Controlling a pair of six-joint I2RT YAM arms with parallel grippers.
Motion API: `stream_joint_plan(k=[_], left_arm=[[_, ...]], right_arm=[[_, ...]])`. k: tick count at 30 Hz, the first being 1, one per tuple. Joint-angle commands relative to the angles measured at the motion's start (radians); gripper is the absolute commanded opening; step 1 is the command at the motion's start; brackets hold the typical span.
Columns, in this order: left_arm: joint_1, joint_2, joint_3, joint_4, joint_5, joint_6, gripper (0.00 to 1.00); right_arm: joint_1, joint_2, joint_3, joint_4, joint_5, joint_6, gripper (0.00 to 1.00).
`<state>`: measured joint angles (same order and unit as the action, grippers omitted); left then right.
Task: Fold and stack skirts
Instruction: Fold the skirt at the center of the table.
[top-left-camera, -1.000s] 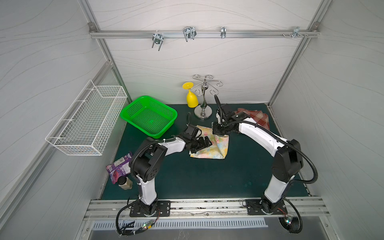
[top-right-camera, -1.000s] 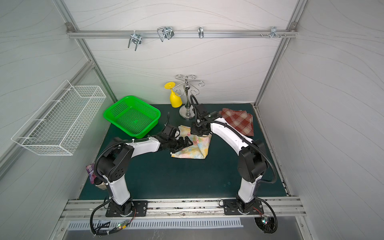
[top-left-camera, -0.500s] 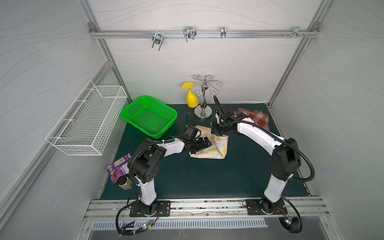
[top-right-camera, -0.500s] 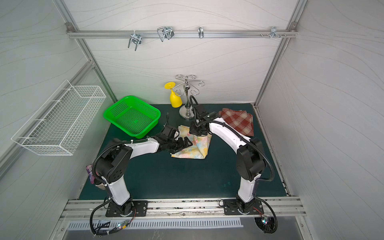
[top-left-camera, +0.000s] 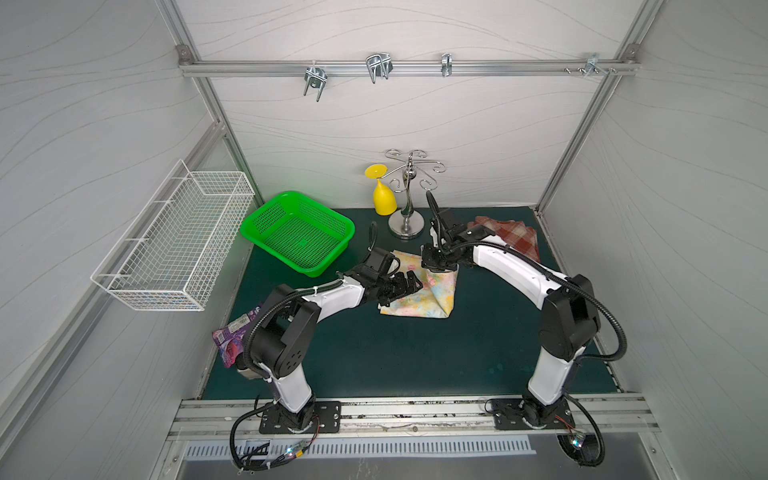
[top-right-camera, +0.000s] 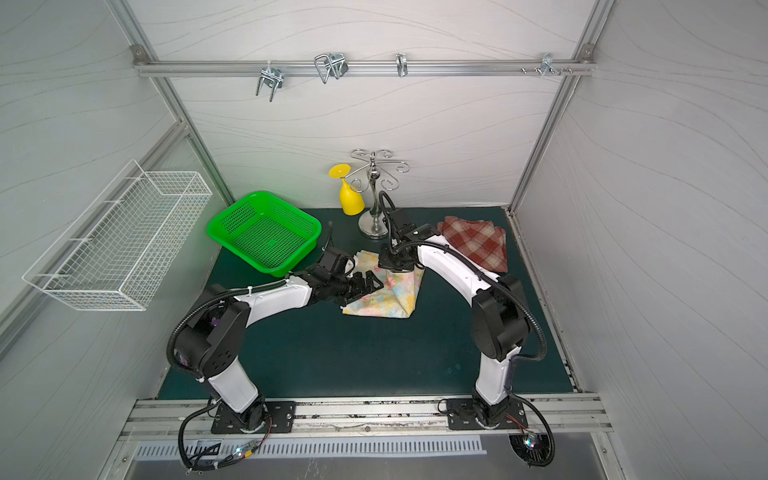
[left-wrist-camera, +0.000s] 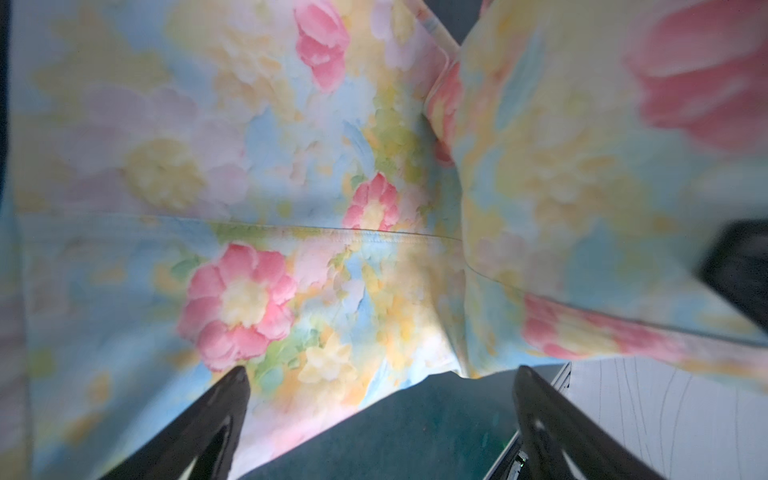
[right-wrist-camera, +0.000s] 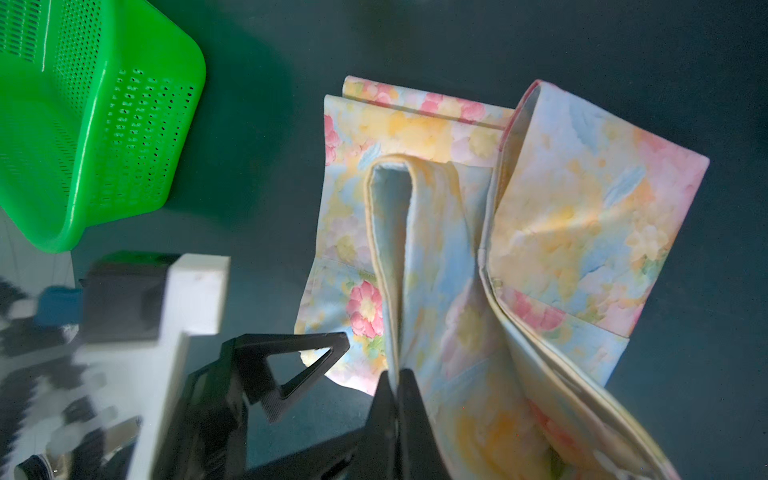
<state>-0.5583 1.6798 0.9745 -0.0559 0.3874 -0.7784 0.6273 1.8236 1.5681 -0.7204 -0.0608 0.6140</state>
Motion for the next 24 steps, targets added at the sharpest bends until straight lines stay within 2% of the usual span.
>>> stream_joint_plan(k=[1, 8, 15, 24], left_arm=[[-0.002, -0.054, -0.016, -0.013, -0.030, 0.000, 0.99], [0.018, -0.124, -0.119, 0.010, -0.050, -0.014, 0.99], [0.055, -0.113, -0.186, 0.056, -0.024, -0.027, 0.99], [0.070, -0.064, -0.199, 0.087, -0.005, -0.024, 0.99]], right_arm=[[0.006, 0.031, 0.016, 0.018, 0.000, 0.017, 0.00], [0.021, 0.075, 0.006, 0.060, -0.025, 0.044, 0.00], [0.038, 0.126, 0.021, 0.100, -0.065, 0.082, 0.00], [0.081, 0.178, 0.056, 0.113, -0.064, 0.105, 0.00]])
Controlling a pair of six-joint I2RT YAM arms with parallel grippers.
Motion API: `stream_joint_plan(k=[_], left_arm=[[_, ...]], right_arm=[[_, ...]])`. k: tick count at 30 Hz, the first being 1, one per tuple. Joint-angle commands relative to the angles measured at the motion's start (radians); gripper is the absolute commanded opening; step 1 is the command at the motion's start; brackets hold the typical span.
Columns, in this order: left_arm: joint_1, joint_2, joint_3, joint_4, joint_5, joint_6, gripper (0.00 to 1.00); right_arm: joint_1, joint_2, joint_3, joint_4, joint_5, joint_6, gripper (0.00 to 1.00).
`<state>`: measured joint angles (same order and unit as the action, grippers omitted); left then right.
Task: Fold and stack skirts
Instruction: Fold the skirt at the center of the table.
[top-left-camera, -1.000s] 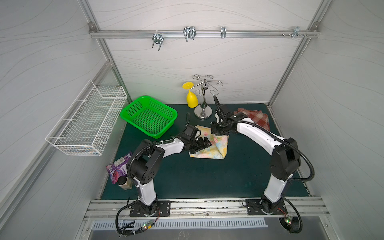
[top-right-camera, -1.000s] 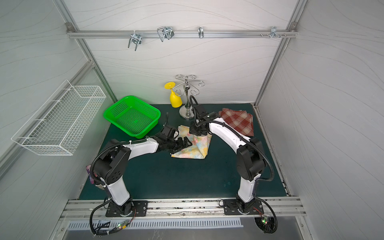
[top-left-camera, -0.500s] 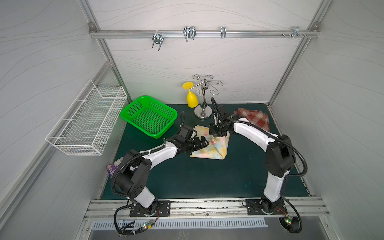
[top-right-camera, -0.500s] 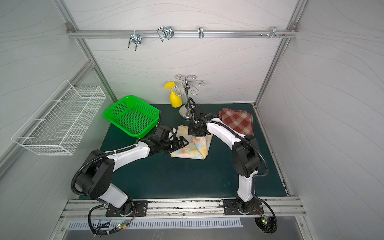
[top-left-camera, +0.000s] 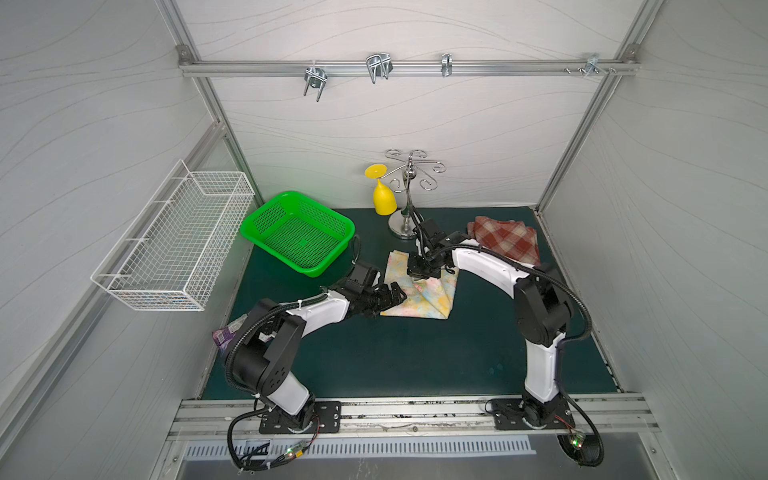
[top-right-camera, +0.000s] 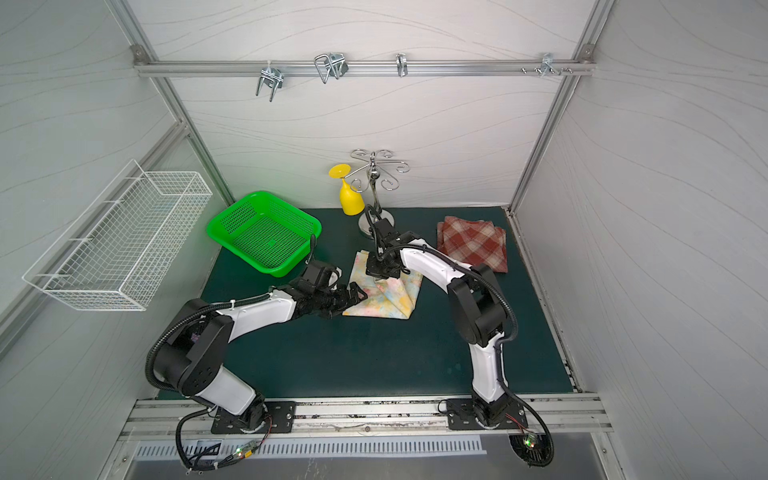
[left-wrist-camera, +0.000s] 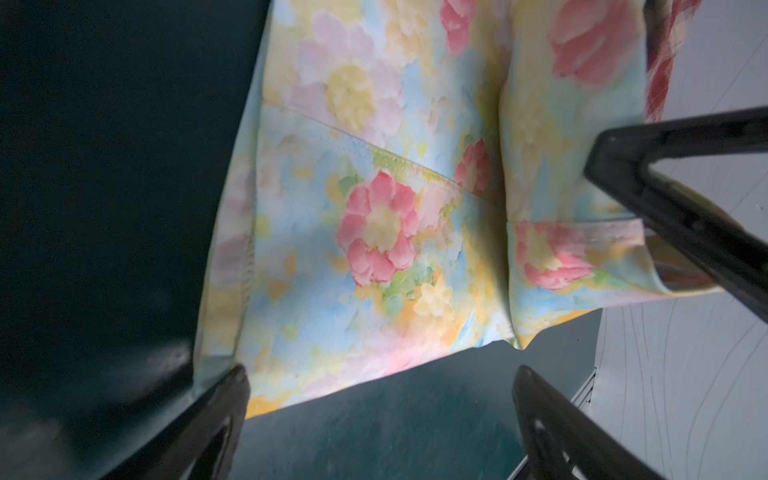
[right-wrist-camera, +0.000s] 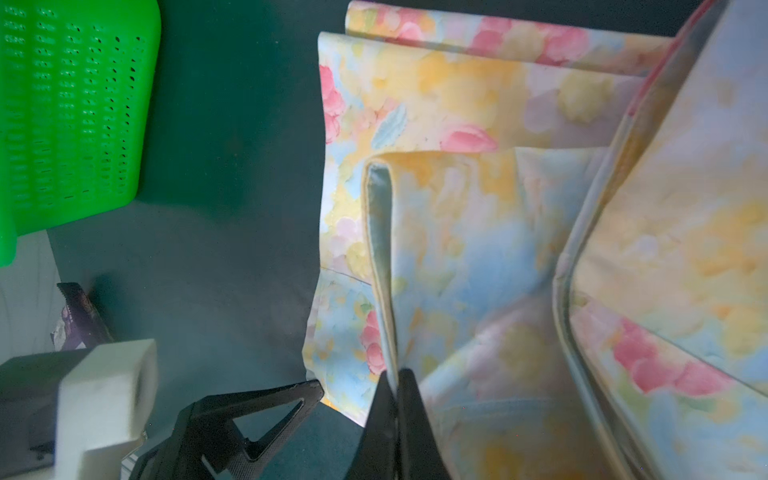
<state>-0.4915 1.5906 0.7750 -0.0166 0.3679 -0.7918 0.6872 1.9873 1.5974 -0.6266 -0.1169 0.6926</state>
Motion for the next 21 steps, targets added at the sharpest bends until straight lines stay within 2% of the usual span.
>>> stream_joint_plan(k=[1, 18, 19, 21], left_arm=[[0.004, 0.030, -0.002, 0.054, 0.017, -0.013, 0.99], [0.004, 0.068, -0.028, 0.100, 0.029, -0.021, 0.99], [0.004, 0.067, -0.028, 0.098, 0.028, -0.021, 0.99], [0.004, 0.064, -0.030, 0.096, 0.029, -0.019, 0.99]], right_arm=[[0.026, 0.017, 0.029, 0.025, -0.009, 0.029, 0.00], [0.068, 0.097, 0.104, 0.011, -0.013, 0.039, 0.00], [0.068, 0.101, 0.103, 0.013, -0.014, 0.038, 0.03], [0.069, 0.105, 0.102, 0.017, -0.025, 0.032, 0.18]])
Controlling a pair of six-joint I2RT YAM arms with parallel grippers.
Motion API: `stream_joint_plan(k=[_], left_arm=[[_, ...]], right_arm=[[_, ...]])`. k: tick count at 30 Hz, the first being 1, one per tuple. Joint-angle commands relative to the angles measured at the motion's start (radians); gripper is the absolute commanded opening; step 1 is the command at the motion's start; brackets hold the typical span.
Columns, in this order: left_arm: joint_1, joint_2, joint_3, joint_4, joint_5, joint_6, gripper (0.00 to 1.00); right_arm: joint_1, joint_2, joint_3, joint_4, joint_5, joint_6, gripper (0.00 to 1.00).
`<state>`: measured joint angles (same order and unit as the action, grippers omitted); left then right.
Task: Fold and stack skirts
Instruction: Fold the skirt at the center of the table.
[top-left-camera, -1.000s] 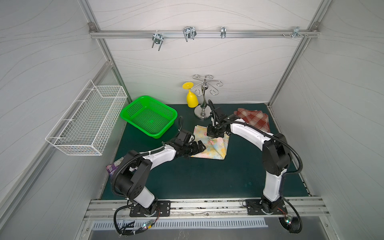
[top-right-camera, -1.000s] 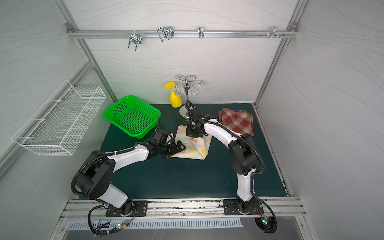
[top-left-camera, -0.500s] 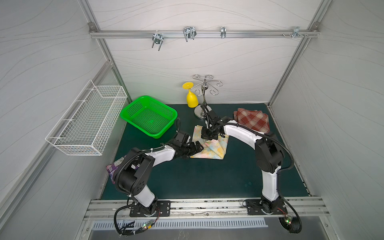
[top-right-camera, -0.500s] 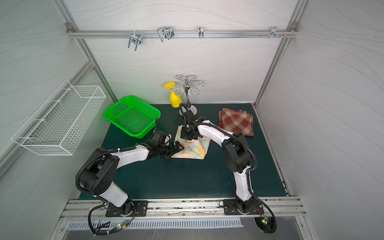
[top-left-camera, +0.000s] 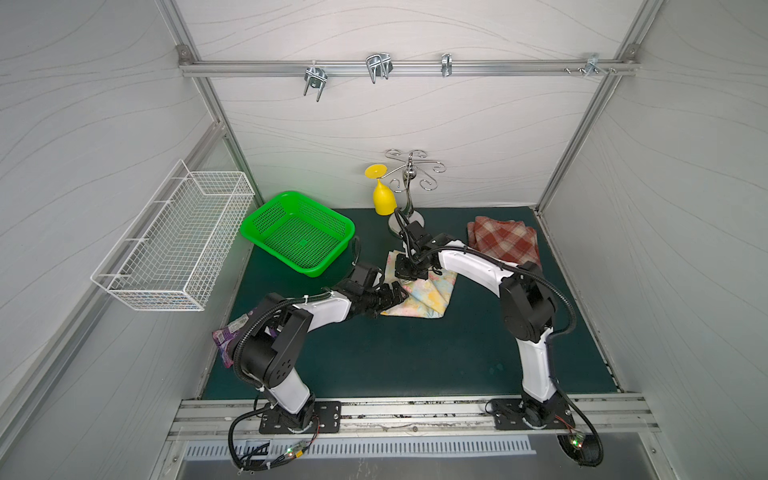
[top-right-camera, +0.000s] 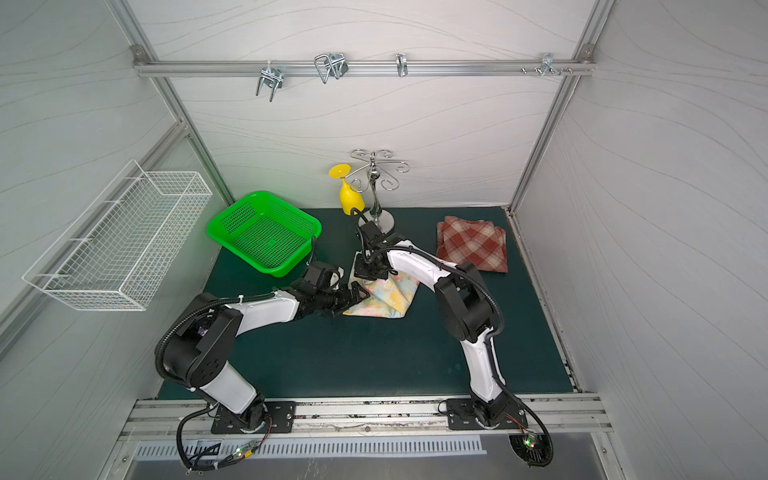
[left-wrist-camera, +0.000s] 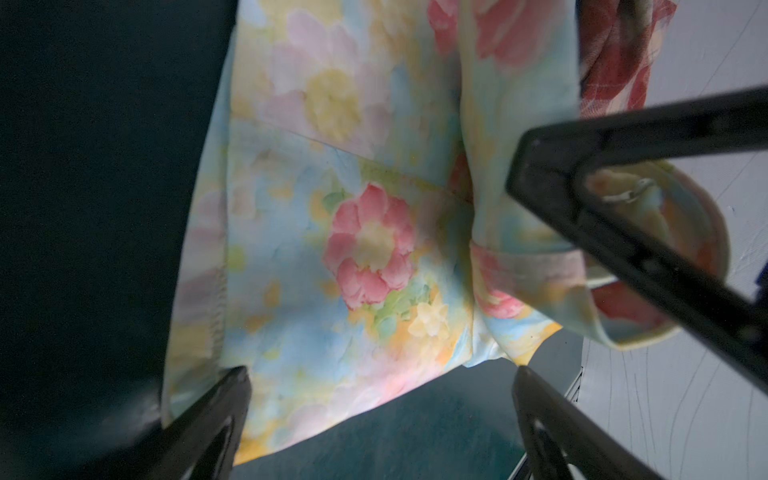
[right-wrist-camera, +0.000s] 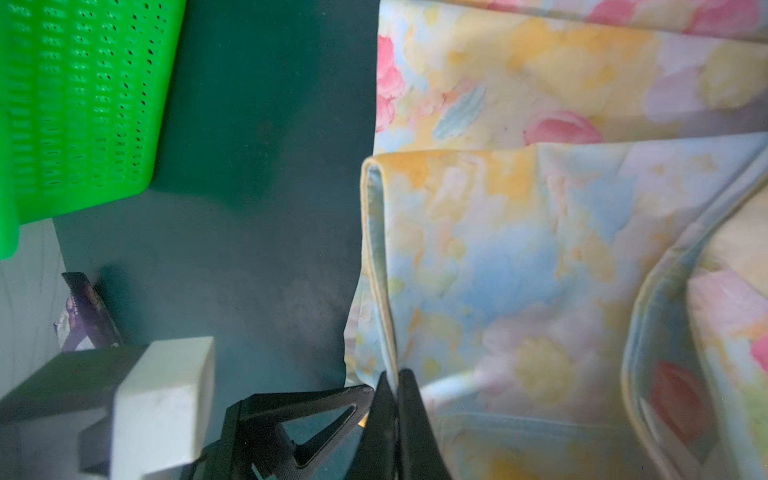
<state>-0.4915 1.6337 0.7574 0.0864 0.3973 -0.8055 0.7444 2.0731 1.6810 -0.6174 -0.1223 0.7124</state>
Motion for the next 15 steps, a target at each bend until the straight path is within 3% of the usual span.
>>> stream_joint_plan(k=[1, 5, 11, 12, 15], left_arm=[[0.004, 0.018, -0.015, -0.005, 0.000, -0.006, 0.99], [0.004, 0.007, -0.024, -0.001, -0.001, -0.009, 0.99], [0.004, -0.016, -0.026, -0.018, -0.003, -0.006, 0.99], [0.004, -0.022, -0.026, -0.023, -0.002, -0.005, 0.98], [0.004, -0.053, -0.026, -0.052, -0.011, 0.004, 0.98]], right_arm=[[0.012, 0.020, 0.020, 0.011, -0.026, 0.009, 0.24], [0.013, 0.012, 0.049, 0.009, -0.024, 0.006, 0.58], [0.005, 0.019, 0.219, -0.084, -0.013, -0.041, 0.82], [-0.001, 0.016, 0.240, -0.097, -0.008, -0.050, 0.95], [-0.038, -0.004, 0.273, -0.145, 0.018, -0.094, 0.99]])
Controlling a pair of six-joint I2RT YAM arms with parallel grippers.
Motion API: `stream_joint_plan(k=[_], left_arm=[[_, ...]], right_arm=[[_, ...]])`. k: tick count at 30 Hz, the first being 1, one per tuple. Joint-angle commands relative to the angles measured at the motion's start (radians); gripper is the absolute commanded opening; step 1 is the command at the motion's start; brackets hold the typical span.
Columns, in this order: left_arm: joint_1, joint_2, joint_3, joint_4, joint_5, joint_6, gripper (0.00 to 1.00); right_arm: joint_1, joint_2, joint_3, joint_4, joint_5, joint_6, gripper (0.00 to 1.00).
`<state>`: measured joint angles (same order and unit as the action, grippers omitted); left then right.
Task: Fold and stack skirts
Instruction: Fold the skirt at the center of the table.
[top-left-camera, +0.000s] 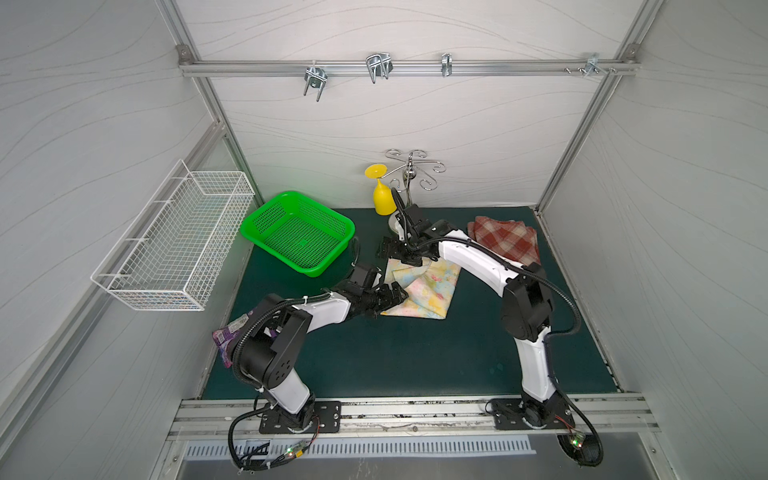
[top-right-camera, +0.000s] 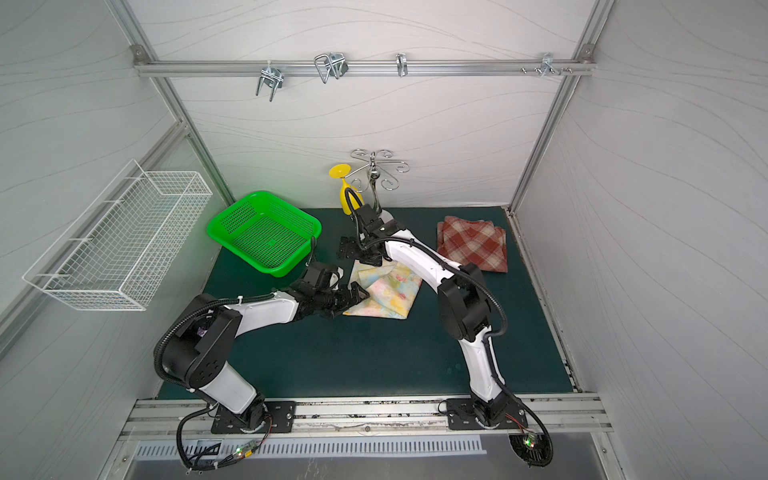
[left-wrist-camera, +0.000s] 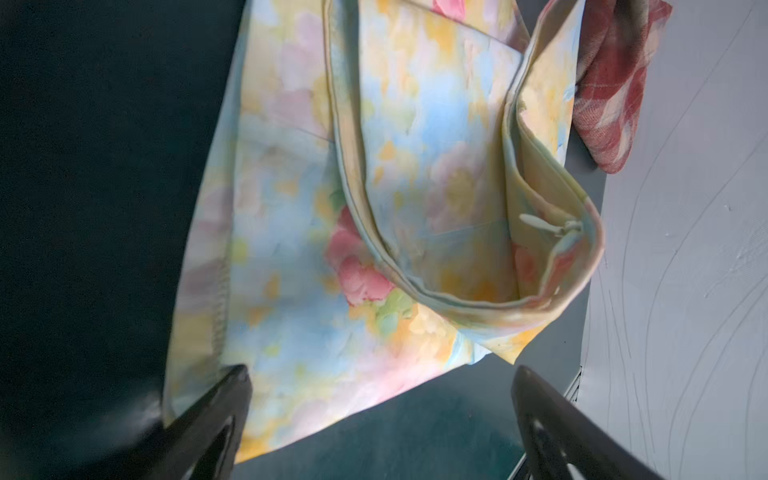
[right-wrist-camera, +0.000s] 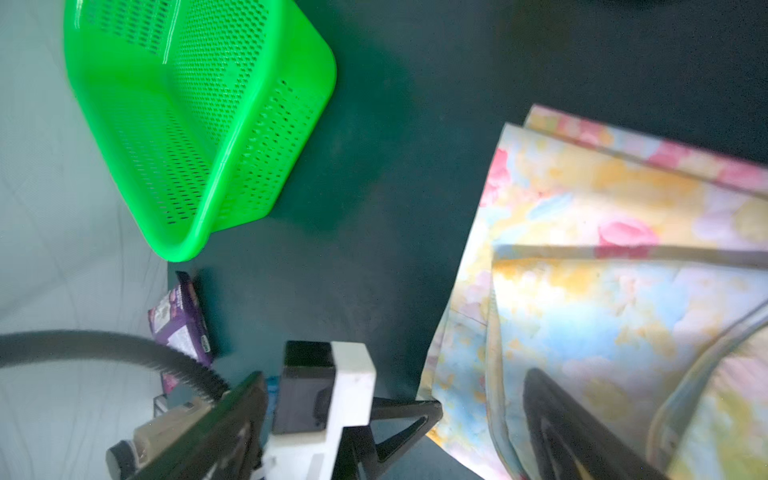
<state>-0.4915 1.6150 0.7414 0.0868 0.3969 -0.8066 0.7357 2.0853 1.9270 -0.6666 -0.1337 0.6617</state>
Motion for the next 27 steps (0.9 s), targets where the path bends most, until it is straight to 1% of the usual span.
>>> stream_joint_plan(k=[1, 5, 10, 13, 17, 19, 23, 27], left_arm=[[0.005, -0.049, -0.007, -0.067, -0.016, 0.011, 0.98], [0.005, -0.104, 0.024, -0.139, -0.022, 0.041, 0.98], [0.005, -0.161, 0.058, -0.207, -0.031, 0.064, 0.98], [0.005, -0.175, 0.079, -0.237, -0.032, 0.077, 0.99], [0.005, -0.175, 0.096, -0.259, -0.035, 0.089, 0.99], [0.005, -0.172, 0.096, -0.263, -0.039, 0.087, 0.99], [0.005, -0.167, 0.098, -0.263, -0.043, 0.086, 0.99], [0.005, -0.161, 0.102, -0.272, -0.043, 0.087, 0.99]], right_arm=[[-0.044, -0.022, 0.029, -0.118, 0.056, -0.066, 0.99], [-0.109, -0.022, -0.007, -0.210, 0.198, -0.169, 0.99], [-0.187, -0.015, -0.092, -0.201, 0.305, -0.244, 0.99], [-0.222, 0.014, -0.093, -0.193, 0.329, -0.270, 0.99], [-0.239, 0.057, -0.072, -0.175, 0.353, -0.302, 0.97], [-0.240, 0.081, -0.055, -0.168, 0.361, -0.315, 0.94], [-0.243, 0.130, -0.008, -0.168, 0.355, -0.321, 0.84], [-0.250, 0.158, 0.029, -0.158, 0.367, -0.323, 0.79]])
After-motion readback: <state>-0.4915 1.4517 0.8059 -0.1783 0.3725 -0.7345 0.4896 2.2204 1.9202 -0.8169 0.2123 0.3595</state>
